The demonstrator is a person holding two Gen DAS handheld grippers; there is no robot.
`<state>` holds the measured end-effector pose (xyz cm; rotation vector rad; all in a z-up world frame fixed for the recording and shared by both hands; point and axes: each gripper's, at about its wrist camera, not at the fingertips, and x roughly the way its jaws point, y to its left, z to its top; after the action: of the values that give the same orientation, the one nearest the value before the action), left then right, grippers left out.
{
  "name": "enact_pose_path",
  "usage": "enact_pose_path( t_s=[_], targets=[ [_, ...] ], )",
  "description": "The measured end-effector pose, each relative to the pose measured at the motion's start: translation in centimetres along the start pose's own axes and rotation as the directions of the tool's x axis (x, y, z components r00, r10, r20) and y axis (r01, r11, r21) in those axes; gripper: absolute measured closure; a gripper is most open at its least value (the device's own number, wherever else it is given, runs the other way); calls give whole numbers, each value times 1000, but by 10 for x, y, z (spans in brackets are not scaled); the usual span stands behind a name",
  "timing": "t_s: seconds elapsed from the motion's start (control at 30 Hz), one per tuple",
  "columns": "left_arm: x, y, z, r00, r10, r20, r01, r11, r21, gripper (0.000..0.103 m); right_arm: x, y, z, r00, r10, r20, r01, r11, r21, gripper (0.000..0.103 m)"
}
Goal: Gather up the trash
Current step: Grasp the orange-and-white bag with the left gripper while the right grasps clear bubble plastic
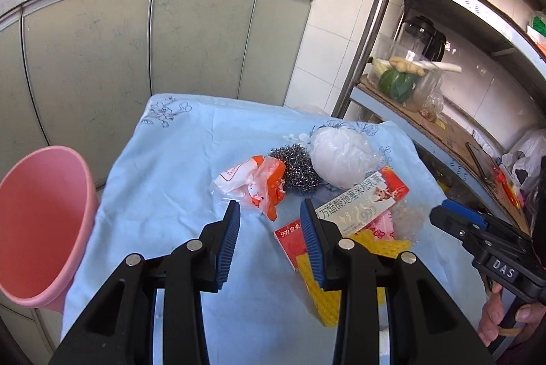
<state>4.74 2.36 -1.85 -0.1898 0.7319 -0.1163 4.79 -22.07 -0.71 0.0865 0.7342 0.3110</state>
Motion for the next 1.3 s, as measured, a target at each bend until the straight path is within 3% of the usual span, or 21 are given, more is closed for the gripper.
enact_pose_path(
  t_s=[0.27, 0.33, 0.4, 0.5, 0.67, 0.8, 1.03, 1.3],
  targets=[
    [29, 1, 5, 999, 8, -40, -9, 1000, -14, 71, 10, -21, -8, 999, -4, -42, 7, 998, 64, 64],
    [34, -1, 5, 999, 14, -43, -14, 1000, -7, 77, 13, -24, -9, 998, 0, -61, 5, 996, 84, 64],
    [38, -1, 5, 999, 8, -50, -9, 1000, -6, 96, 15, -25, -9, 998, -1, -70, 7, 996, 93, 64],
    [37, 1, 3, 999, 14, -46, -14, 1000, -7, 100, 19, -27, -11, 996, -4, -85, 12, 994, 104, 65],
    [25, 6, 2, 1000, 0, -18, 0, 1000, -30, 101, 27, -30, -12, 993, 0, -116, 17, 990, 142, 64],
    [10, 8, 1, 1000, -5, 15, 5, 1000, -25, 101, 33, -32, -11, 991, 28, -132, -4, 983, 182, 59],
    [-5, 10, -3, 999, -11, 35, 12, 1000, -25, 101, 43, -31, -2, 986, 95, -140, -59, 968, 242, 59],
    [-14, 12, -3, 999, -18, 47, 20, 999, -37, 101, 57, -32, -2, 983, 50, -178, -4, 969, 248, 59]
  ],
)
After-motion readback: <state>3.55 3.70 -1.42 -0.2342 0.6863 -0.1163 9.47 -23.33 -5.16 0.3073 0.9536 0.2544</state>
